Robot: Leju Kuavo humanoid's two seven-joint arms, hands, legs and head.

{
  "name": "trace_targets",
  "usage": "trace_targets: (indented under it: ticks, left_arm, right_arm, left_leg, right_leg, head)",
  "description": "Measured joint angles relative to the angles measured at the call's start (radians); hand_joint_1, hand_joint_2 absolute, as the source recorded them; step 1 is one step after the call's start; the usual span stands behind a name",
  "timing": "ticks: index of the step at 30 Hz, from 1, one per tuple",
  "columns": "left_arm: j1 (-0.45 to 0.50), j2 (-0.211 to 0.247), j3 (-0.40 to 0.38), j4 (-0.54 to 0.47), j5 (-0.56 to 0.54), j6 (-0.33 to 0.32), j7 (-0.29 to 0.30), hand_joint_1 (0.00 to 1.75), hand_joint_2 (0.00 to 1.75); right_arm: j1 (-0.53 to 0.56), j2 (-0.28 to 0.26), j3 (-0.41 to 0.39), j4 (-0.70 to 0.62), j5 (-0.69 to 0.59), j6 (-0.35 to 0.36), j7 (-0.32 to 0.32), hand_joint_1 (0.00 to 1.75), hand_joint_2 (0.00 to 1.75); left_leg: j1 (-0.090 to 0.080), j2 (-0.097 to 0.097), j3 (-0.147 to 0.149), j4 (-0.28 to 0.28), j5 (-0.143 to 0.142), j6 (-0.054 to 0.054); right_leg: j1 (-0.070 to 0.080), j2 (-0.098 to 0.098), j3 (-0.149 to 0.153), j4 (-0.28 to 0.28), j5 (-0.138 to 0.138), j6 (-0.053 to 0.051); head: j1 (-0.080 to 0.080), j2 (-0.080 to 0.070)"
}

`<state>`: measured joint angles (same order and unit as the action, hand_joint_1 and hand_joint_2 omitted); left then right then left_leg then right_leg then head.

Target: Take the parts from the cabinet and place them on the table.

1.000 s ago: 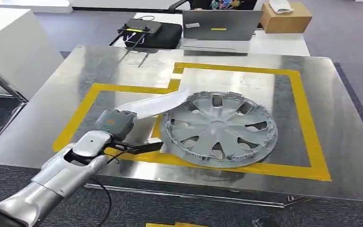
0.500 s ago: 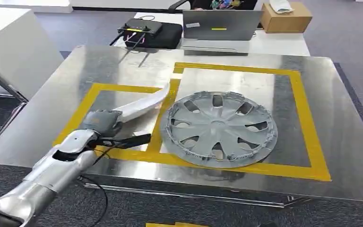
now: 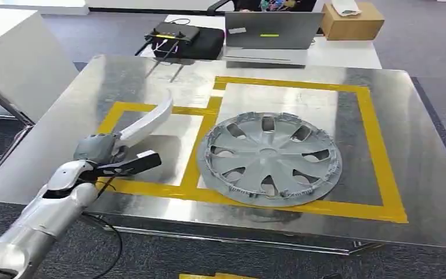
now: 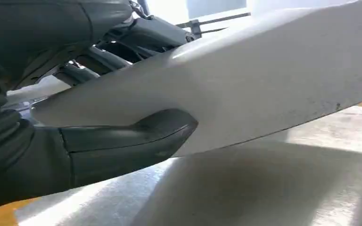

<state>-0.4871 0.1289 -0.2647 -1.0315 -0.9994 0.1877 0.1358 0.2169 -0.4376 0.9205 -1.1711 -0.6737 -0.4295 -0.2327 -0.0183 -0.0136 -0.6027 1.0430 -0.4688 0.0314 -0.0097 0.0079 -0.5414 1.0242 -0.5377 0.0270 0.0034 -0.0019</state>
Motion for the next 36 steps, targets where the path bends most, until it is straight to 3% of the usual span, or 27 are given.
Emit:
trace_targets:
  ticks: [4,5,11,15,17,19,21,22,23,24,26,27,28,29,32,33,34,36]
  left_arm:
    - [0.0,0.002,-0.002,0.013,-0.023,-0.021,-0.006,0.0,1.75]
    - [0.0,0.002,-0.002,0.014,-0.023,-0.019,-0.013,0.0,0.0]
    - [0.036,0.0,-0.004,-0.02,0.068,0.062,-0.141,0.0,0.0]
    - [0.109,-0.001,0.0,-0.116,0.161,0.133,-0.242,0.0,0.0]
    - [0.162,-0.002,0.002,-0.189,0.216,0.174,-0.305,0.0,0.0]
    - [0.215,-0.004,0.01,-0.263,0.269,0.222,-0.356,0.0,0.0]
    - [0.262,-0.004,0.02,-0.324,0.293,0.244,-0.377,0.0,0.0]
    - [0.284,-0.003,0.024,-0.347,0.299,0.246,-0.38,0.0,0.0]
    - [0.304,-0.003,0.028,-0.367,0.309,0.25,-0.388,0.0,0.0]
    - [0.329,-0.004,0.033,-0.393,0.335,0.258,-0.408,0.0,0.0]
    - [0.385,-0.004,0.053,-0.458,0.415,0.284,-0.464,0.0,0.0]
    - [0.411,-0.004,0.066,-0.487,0.45,0.297,-0.487,0.0,0.0]
    - [0.434,-0.004,0.079,-0.514,0.481,0.305,-0.507,0.0,0.0]
    - [0.46,-0.002,0.098,-0.543,0.517,0.308,-0.529,0.0,0.0]
    - [0.52,-0.002,0.143,-0.594,0.561,0.31,-0.567,0.0,0.0]
    - [0.529,-0.002,0.15,-0.602,0.564,0.311,-0.57,0.0,0.0]
    - [0.54,-0.002,0.158,-0.611,0.571,0.313,-0.575,0.0,0.0]
    - [0.581,-0.002,0.188,-0.633,0.609,0.316,-0.584,0.0,0.0]
  right_arm:
    - [-0.007,0.0,0.003,0.0,-0.007,0.001,-0.005,0.0,0.0]
    - [-0.008,0.0,0.004,0.0,-0.009,0.003,-0.006,0.0,0.0]
    - [-0.008,0.0,0.01,0.002,-0.026,0.004,-0.014,0.0,0.0]
    - [-0.007,0.0,0.019,0.002,-0.048,-0.013,-0.026,0.0,0.0]
    - [-0.003,-0.007,0.032,0.0,-0.067,-0.027,-0.032,0.0,0.0]
    - [0.001,-0.015,0.042,-0.001,-0.085,-0.038,-0.039,0.0,0.0]
    - [0.003,-0.021,0.052,-0.001,-0.098,-0.047,-0.042,0.0,0.0]
    - [0.004,-0.024,0.056,-0.001,-0.101,-0.05,-0.045,0.0,0.0]
    - [0.007,-0.026,0.06,-0.001,-0.107,-0.052,-0.048,0.0,0.0]
    - [0.009,-0.03,0.065,-0.002,-0.12,-0.056,-0.053,0.0,0.0]
    - [0.01,-0.035,0.08,-0.003,-0.161,-0.071,-0.064,0.0,0.0]
    - [0.013,-0.038,0.085,-0.004,-0.186,-0.08,-0.068,0.0,0.0]
    - [0.015,-0.039,0.089,-0.007,-0.213,-0.088,-0.071,0.0,0.0]
    - [0.02,-0.043,0.093,-0.016,-0.244,-0.099,-0.082,0.0,0.0]
    - [0.028,-0.055,0.108,-0.035,-0.288,-0.116,-0.097,0.0,0.0]
    - [0.03,-0.056,0.112,-0.039,-0.297,-0.117,-0.1,0.0,0.0]
    - [0.029,-0.06,0.113,-0.044,-0.313,-0.121,-0.104,0.0,0.0]
    - [0.03,-0.068,0.115,-0.062,-0.366,-0.135,-0.126,0.0,0.0]
  left_leg:
    - [0.0,0.0,0.0,0.0,0.0,0.0]
    - [0.0,0.0,0.0,0.0,0.0,0.0]
    - [-0.001,0.0,-0.001,0.003,-0.002,0.001]
    - [-0.006,0.0,0.0,0.006,-0.007,0.011]
    - [-0.001,0.002,0.007,-0.015,0.008,0.022]
    - [0.007,0.009,0.017,-0.036,0.019,0.027]
    - [0.009,0.012,0.014,-0.036,0.019,0.027]
    - [0.009,0.014,0.013,-0.036,0.019,0.027]
    - [0.011,0.014,0.011,-0.035,0.019,0.026]
    - [0.013,0.014,0.009,-0.034,0.021,0.023]
    - [0.022,0.014,0.008,-0.029,0.02,0.013]
    - [0.023,0.014,0.006,-0.023,0.019,0.004]
    - [0.02,0.012,-0.001,-0.018,0.019,-0.005]
    - [0.017,0.011,-0.003,-0.014,0.022,-0.012]
    - [0.021,0.009,-0.009,-0.011,0.035,-0.03]
    - [0.024,0.009,-0.014,-0.005,0.026,-0.036]
    - [0.024,0.011,-0.026,0.021,-0.014,-0.04]
    - [0.025,0.011,-0.067,0.166,-0.131,-0.046]
  right_leg:
    - [0.0,0.0,0.0,0.0,0.0,0.0]
    - [0.0,0.0,0.0,0.0,0.0,0.0]
    - [-0.002,0.0,0.0,-0.003,0.001,0.001]
    - [-0.005,0.001,0.003,-0.005,0.002,0.009]
    - [-0.001,0.002,0.008,-0.013,0.008,0.019]
    - [-0.001,-0.001,-0.016,0.033,-0.046,0.022]
    - [-0.005,-0.001,-0.079,0.178,-0.12,0.03]
    - [-0.007,-0.002,-0.108,0.241,-0.142,0.034]
    - [-0.01,-0.002,-0.121,0.27,-0.14,0.039]
    - [-0.013,-0.003,-0.108,0.245,-0.109,0.044]
    - [-0.022,-0.004,-0.029,0.095,-0.024,0.053]
    - [-0.028,-0.004,0.018,0.013,0.001,0.059]
    - [-0.021,0.003,0.05,-0.012,-0.015,0.057]
    - [-0.021,0.009,0.033,-0.007,-0.002,0.038]
    - [-0.019,0.007,0.017,-0.006,-0.003,0.015]
    - [-0.022,0.003,0.004,-0.01,0.004,0.003]
    - [-0.021,0.003,0.006,-0.01,0.01,-0.007]
    - [-0.018,0.007,-0.013,-0.009,0.027,-0.019]
  head:
    - [0.0,0.0]
    - [0.0,0.0]
    - [0.0,0.0]
    - [0.0,0.0]
    - [0.0,0.0]
    - [0.003,0.0]
    - [0.002,0.0]
    - [0.001,0.0]
    - [0.002,0.0]
    - [0.002,0.0]
    - [0.002,0.0]
    - [0.002,0.0]
    - [0.005,0.0]
    - [0.003,0.0]
    - [0.005,0.0]
    - [0.005,0.0]
    - [0.001,0.0]
    - [0.001,0.0]
